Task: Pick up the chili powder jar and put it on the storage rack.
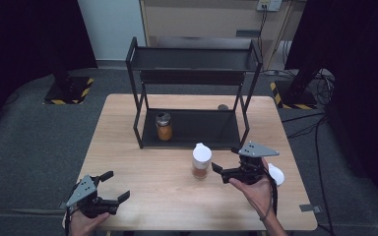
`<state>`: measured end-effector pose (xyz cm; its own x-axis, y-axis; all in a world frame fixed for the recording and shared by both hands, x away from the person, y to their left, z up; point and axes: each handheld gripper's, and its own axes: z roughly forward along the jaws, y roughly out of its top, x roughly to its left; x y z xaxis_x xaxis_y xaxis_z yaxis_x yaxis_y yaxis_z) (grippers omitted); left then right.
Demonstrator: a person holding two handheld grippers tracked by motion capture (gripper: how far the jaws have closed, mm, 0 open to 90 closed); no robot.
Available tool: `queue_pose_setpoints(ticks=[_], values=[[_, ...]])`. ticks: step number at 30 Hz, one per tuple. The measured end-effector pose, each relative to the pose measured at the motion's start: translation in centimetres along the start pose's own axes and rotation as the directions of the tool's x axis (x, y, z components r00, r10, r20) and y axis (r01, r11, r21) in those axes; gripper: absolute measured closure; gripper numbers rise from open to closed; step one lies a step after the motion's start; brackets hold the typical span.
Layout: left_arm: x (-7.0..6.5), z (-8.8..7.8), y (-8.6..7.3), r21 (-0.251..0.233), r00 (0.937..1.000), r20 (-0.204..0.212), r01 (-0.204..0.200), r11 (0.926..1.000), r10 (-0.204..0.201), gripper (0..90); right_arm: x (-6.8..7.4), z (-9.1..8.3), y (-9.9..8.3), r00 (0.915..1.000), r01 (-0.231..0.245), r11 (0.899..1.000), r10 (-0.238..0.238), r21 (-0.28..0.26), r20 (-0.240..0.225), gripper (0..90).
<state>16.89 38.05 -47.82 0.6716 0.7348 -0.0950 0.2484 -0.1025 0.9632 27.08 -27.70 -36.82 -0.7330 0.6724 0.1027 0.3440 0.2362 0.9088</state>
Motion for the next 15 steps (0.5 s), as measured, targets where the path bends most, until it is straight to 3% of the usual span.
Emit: queue_pose_setpoints(ticks=[15], values=[[0.0, 0.0, 0.0, 0.001, 1.0000, 0.003, -0.002, 1.0000, 0.002, 1.7, 0.4, 3.3, 0.2, 0.9999, -0.003, 1.000, 0.003, 0.030, -0.011, 5.2]])
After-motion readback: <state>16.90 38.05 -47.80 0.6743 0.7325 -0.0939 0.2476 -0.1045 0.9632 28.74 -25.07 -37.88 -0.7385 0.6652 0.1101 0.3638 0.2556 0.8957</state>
